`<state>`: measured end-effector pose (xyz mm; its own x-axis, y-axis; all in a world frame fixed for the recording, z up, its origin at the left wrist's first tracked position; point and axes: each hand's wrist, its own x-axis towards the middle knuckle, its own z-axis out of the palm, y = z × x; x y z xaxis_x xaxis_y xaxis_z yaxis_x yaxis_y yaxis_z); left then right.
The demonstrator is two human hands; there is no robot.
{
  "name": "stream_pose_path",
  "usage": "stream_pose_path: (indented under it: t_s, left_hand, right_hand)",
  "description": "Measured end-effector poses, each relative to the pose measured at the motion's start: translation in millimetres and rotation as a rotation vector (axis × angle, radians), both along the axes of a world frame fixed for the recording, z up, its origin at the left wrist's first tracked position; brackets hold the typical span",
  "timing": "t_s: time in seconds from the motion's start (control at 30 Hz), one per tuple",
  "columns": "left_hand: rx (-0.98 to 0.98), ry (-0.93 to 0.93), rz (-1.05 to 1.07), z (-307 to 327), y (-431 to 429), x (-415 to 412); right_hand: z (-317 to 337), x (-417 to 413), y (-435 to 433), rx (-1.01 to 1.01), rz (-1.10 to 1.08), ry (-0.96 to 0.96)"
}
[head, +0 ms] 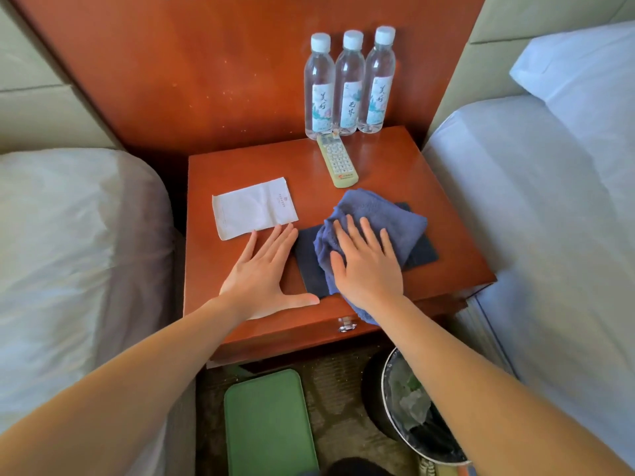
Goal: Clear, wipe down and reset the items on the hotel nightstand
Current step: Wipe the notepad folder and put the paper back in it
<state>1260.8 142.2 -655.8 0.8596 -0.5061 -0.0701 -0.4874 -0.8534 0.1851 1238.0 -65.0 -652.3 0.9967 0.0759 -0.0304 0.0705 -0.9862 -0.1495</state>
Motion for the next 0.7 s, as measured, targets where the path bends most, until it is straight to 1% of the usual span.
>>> stream_pose_path:
  t_s: [0.07, 0.13, 0.17, 0.2, 0.27, 0.33, 0.4, 0.5, 0.6, 0.7]
  left_hand:
    - [0.002, 0.000, -0.015, 3, 1, 0]
    - [-0.007, 0.001, -0.010, 3, 1, 0]
    - [-0.013, 0.003, -0.008, 3, 1, 0]
    - [-0.011, 0.007, -0.007, 3, 1, 0]
    - [-0.001, 0.015, 0.002, 3, 1, 1]
    - [0.006, 0.020, 0.002, 4, 1, 1]
    - [0.005, 0.022, 0.005, 5, 0, 0]
    - [0.013, 0.036, 0.006, 5, -1, 1]
    - [0.019, 0.042, 0.002, 6, 0, 0]
    - [0.010, 0.049, 0.005, 8, 0, 0]
  right_hand:
    - [1, -4, 6, 0.017, 0.106, 0.007]
    - [2, -5, -6, -0.019, 0.238, 0.025]
    - [3, -3, -16, -0.027, 0.259, 0.026]
    - [3, -1, -27, -0.035, 0.220, 0.018]
    - [3, 11, -51, -0.055, 0.051, 0.002]
    - [3, 25, -69, -0.048, -0.086, 0.045]
    - [4, 33, -73, -0.033, -0.157, 0.077]
    - [3, 33, -59, -0.014, -0.246, 0.066]
    - [5, 27, -40, -0.007, -0.271, 0.057]
    - [6, 20, -14, -0.033, -0.173, 0.025]
